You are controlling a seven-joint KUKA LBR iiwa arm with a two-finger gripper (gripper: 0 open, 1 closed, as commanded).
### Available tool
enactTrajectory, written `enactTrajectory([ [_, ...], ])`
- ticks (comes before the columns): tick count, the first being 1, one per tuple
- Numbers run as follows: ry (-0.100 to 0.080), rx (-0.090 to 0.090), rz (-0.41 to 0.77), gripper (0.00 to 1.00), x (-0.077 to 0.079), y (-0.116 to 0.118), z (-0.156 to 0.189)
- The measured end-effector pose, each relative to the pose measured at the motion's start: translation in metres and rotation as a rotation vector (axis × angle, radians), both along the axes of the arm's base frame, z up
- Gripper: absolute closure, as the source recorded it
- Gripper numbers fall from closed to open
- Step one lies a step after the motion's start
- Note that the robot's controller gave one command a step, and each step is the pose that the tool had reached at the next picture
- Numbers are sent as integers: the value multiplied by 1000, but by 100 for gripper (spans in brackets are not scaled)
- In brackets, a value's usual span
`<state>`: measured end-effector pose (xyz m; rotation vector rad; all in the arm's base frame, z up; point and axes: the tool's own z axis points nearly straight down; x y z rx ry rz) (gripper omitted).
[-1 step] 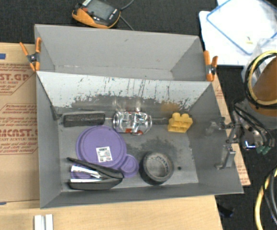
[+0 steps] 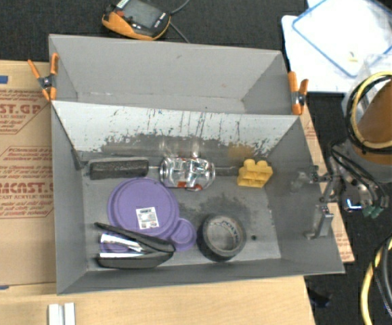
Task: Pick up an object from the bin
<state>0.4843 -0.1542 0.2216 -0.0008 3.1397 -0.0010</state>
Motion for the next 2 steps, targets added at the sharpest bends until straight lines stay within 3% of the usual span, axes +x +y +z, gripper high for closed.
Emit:
enactTrajectory([
  [1,-7,-3,26,0,0,17,-28],
  [2,-8,-4,124,0,2,23,-11],
])
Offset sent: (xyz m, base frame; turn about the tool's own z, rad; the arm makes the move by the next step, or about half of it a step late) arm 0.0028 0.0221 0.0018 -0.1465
